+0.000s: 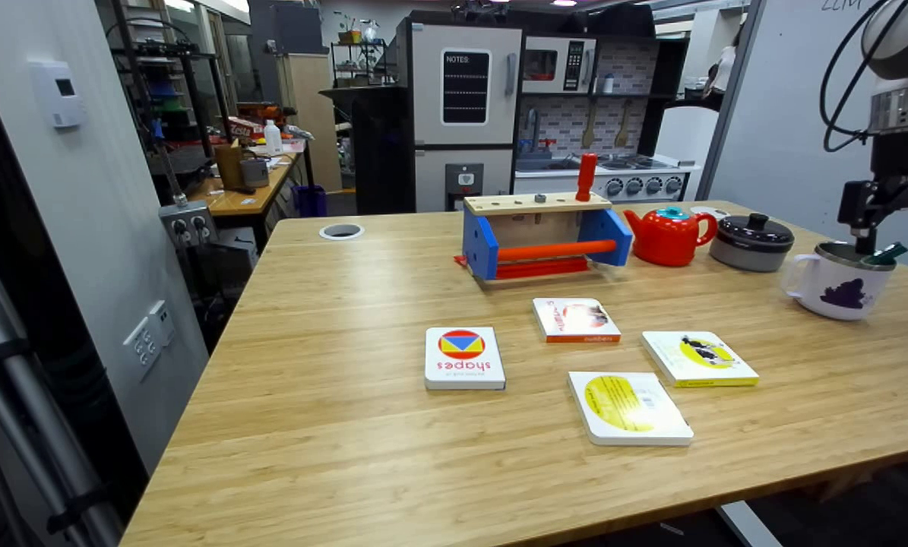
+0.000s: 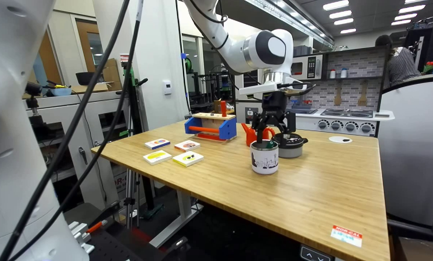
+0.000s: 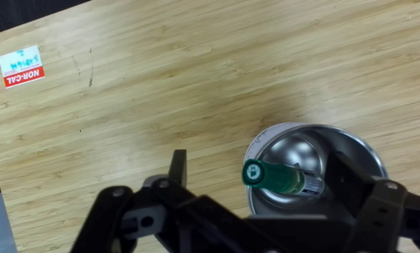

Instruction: Take the marker from the cup and put it on the table

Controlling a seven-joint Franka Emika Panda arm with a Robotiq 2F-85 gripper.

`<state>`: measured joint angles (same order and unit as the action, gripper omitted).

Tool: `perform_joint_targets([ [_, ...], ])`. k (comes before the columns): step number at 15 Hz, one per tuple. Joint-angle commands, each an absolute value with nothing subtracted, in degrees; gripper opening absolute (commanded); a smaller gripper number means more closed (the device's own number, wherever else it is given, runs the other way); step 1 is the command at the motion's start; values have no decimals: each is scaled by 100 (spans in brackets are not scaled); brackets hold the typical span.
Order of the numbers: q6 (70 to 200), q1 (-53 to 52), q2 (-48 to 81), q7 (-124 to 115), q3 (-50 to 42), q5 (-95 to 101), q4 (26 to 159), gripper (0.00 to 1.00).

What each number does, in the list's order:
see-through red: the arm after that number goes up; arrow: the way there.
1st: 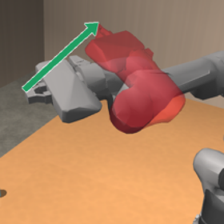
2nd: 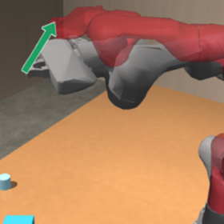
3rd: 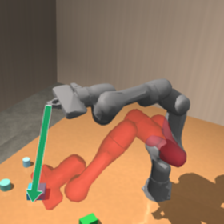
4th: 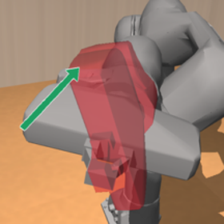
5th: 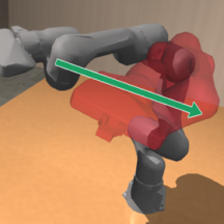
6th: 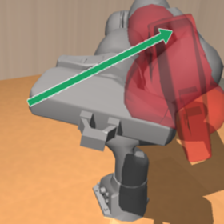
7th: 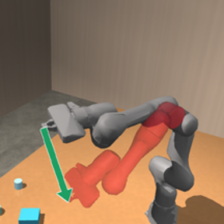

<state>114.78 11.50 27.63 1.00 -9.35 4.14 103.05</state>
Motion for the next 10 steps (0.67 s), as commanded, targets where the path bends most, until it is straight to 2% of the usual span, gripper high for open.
perform_joint_targets([
  [1,11454,1155,2788,80,-932,408,10278,100],
  [10,11414,1154,2808,57,-926,380,10303,100],
])
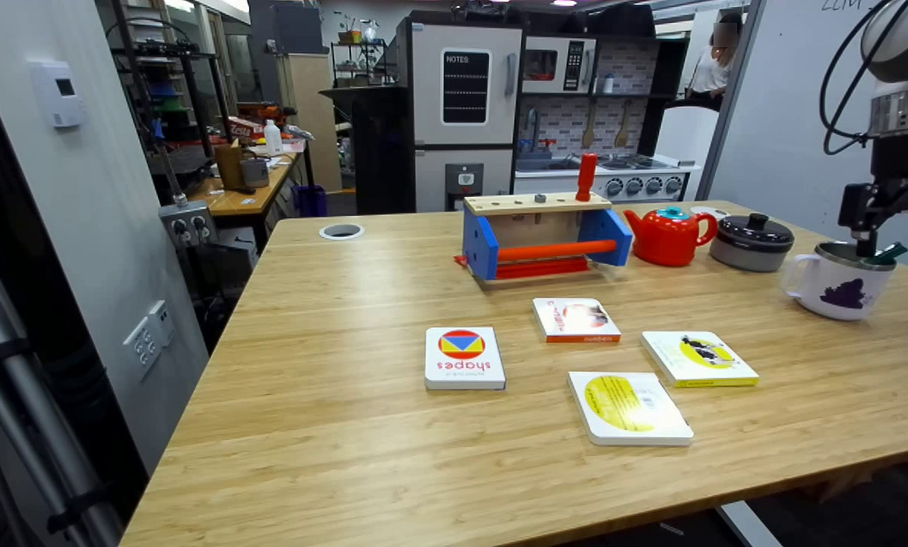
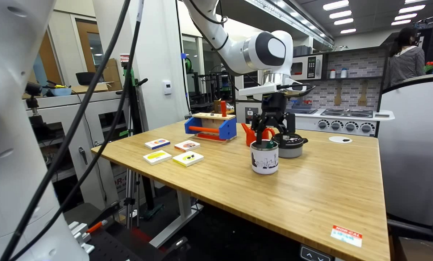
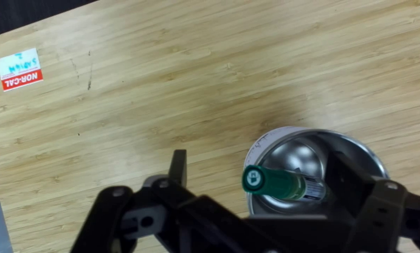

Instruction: Take the marker from the cup and put it on the table

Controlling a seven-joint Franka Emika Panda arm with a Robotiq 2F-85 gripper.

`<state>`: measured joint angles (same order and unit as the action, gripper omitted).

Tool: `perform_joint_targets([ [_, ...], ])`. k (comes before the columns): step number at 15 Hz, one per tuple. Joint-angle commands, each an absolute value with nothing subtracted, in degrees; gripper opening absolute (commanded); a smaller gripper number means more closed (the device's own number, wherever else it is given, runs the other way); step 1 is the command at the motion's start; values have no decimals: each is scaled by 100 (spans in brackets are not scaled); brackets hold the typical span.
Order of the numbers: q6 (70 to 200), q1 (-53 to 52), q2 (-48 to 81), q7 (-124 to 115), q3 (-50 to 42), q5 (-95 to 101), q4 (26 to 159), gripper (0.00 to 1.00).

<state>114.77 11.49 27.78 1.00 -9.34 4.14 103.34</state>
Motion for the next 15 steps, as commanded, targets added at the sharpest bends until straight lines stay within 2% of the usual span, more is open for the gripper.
perform_joint_targets([
  [1,11408,1155,2812,60,-924,376,10304,100],
  [15,11450,1148,2789,97,-931,425,10318,100],
])
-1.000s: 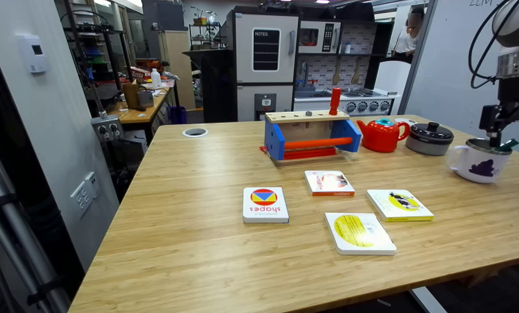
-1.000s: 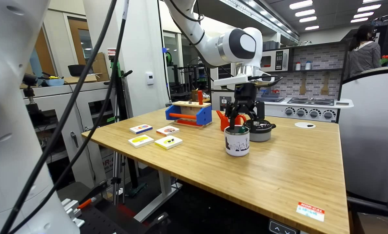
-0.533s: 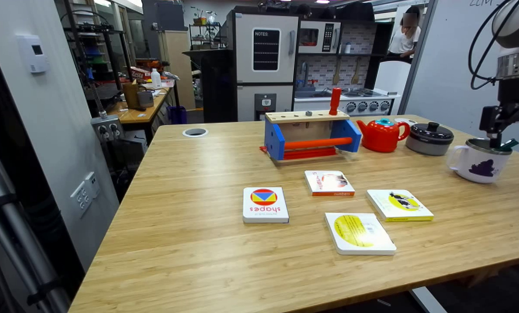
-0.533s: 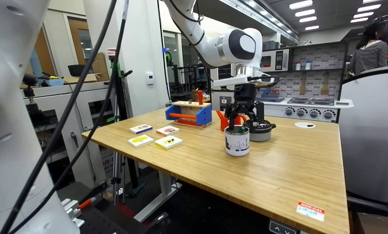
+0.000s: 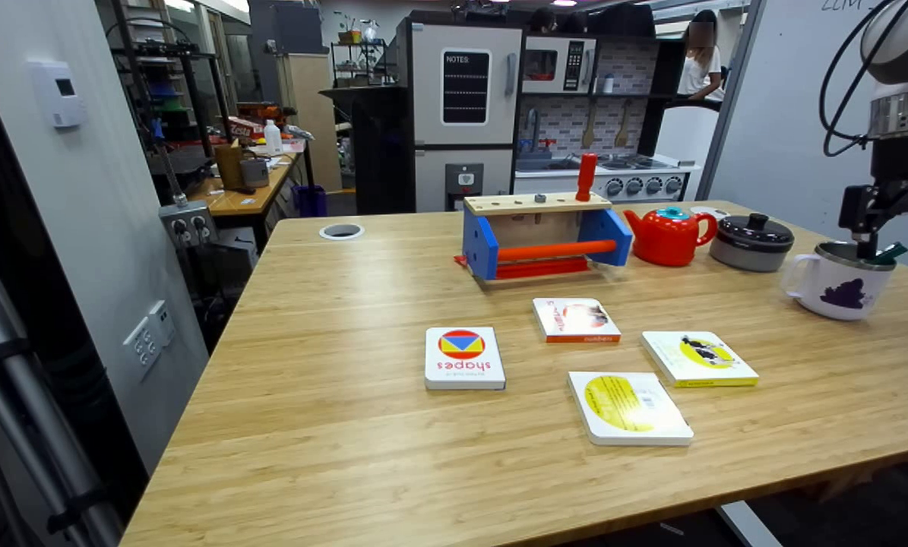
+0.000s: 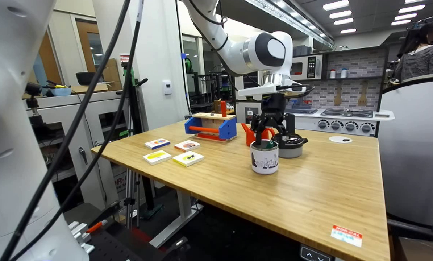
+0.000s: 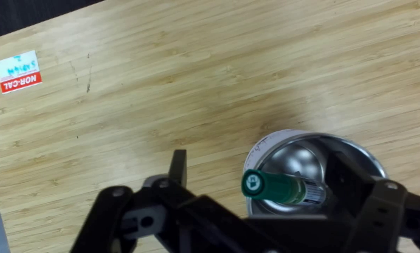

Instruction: Take the marker from the cup and put it on the table

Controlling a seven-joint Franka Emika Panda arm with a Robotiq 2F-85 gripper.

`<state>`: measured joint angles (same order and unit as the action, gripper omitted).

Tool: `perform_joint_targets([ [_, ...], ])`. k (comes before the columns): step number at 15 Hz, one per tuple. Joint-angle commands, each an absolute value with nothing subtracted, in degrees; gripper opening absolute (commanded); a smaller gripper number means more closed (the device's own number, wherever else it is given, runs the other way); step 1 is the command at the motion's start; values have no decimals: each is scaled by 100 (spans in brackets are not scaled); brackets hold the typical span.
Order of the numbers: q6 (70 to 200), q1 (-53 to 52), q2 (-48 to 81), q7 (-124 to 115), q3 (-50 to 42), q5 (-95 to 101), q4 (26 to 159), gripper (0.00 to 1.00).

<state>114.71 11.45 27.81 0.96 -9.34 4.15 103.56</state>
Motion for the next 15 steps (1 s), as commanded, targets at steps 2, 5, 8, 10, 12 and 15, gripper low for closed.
perform_joint_targets([
  [2,11430,1154,2793,101,-924,403,10296,100],
  [5,11413,1161,2803,112,-911,372,10269,68],
  [8,11413,1157,2803,129,-893,361,10256,45],
  [10,11434,1144,2791,136,-885,374,10263,32],
  [12,11455,1125,2778,147,-881,388,10269,18],
  [15,11470,1106,2735,181,-874,398,10271,19],
])
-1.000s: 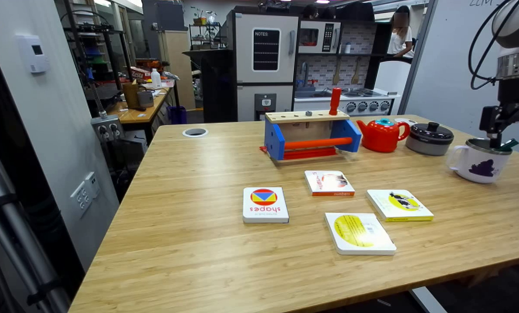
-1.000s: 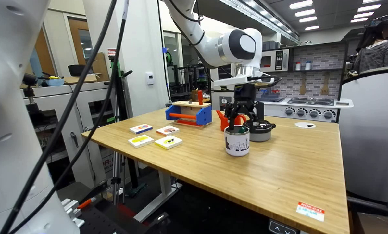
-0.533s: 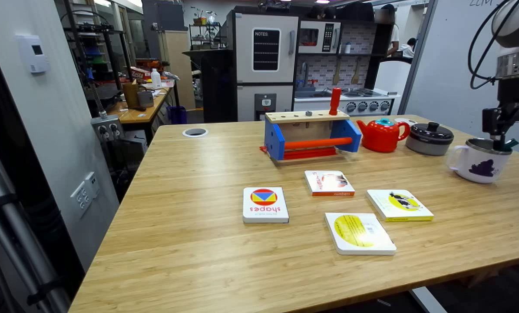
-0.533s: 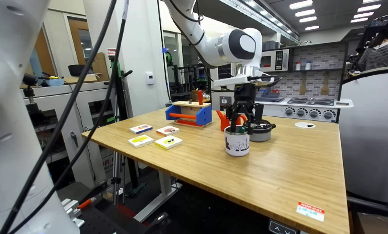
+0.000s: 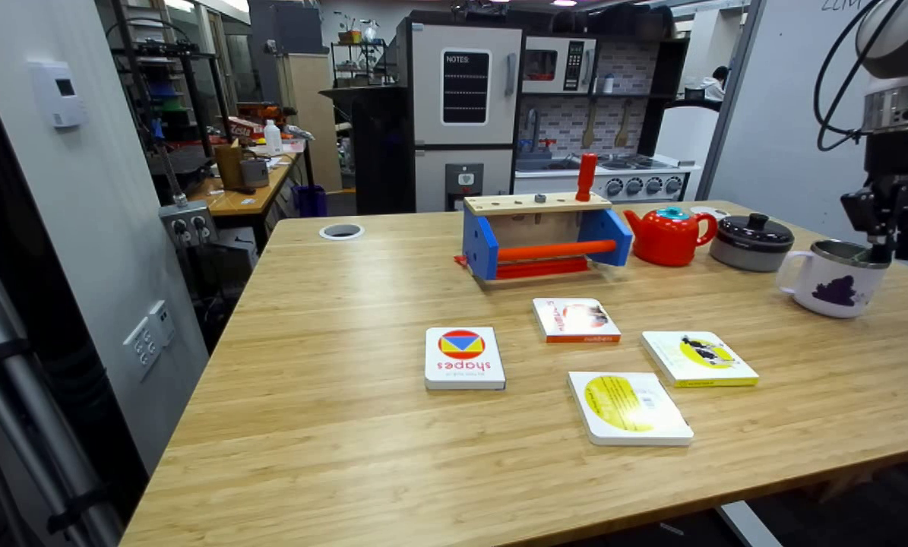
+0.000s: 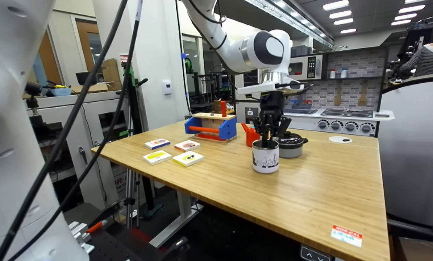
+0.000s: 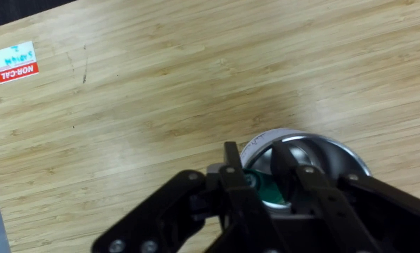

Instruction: Take the marker from the cup and put it on the table

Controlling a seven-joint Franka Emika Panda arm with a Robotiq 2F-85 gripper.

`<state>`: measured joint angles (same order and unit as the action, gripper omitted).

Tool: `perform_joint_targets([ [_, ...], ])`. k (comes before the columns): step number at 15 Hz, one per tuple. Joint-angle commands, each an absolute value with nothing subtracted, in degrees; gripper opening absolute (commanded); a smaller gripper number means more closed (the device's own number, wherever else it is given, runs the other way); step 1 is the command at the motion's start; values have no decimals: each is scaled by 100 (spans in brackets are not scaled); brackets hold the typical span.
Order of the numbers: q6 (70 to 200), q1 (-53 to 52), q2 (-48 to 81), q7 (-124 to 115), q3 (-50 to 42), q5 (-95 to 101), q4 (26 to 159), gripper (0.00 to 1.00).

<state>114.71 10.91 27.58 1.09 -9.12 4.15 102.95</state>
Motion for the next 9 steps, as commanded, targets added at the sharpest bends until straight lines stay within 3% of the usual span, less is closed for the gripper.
perform_joint_targets([
  [1,11478,1098,2720,186,-874,403,10272,18],
  [4,11487,1091,2713,194,-871,407,10260,17],
  [5,11498,1092,2707,199,-872,411,10264,8],
  [6,11509,1091,2699,206,-872,418,10271,5],
  [9,11516,1090,2670,237,-873,433,10296,5],
])
